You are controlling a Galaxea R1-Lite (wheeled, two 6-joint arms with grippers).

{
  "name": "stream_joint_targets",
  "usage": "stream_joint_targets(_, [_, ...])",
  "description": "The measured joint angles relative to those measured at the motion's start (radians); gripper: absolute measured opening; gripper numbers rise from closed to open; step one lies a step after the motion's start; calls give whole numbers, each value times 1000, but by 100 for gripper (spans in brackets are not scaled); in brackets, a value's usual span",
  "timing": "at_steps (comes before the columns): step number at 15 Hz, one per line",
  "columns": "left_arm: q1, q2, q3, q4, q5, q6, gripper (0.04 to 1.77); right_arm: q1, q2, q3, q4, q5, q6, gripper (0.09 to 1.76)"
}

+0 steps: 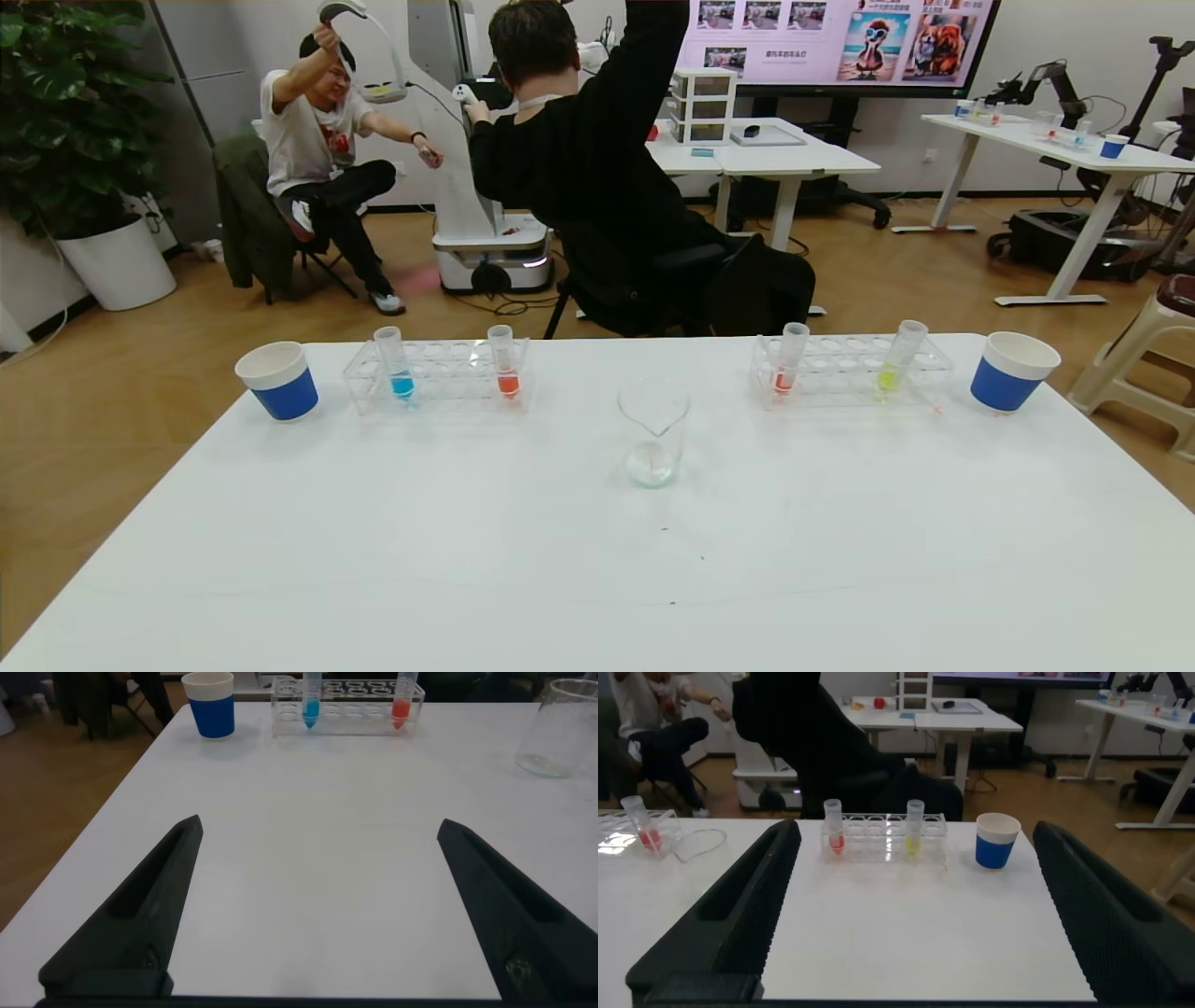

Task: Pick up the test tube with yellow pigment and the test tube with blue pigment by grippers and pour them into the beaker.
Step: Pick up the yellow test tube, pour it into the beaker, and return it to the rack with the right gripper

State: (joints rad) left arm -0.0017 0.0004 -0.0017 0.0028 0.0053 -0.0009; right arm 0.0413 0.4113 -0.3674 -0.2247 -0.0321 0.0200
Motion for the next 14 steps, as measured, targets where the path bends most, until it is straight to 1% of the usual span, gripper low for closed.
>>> stream_joint_targets(2, [0,0,0,0,0,0,175,-6,175,-18,-131,-4,1,174])
stream_joint_targets(4, [0,0,0,0,0,0,175,-38,361,-33,-261,-2,1,174])
stream_joint_targets(8, [0,0,0,0,0,0,175,-156,745,-82,-522,16,2,174])
stream_joint_targets(11, [0,0,0,0,0,0,175,-217,1003,-142,-717,102,2,174])
stream_joint_targets(14, [0,0,0,0,0,0,175,-241,1223,-194,-868,174,0,174])
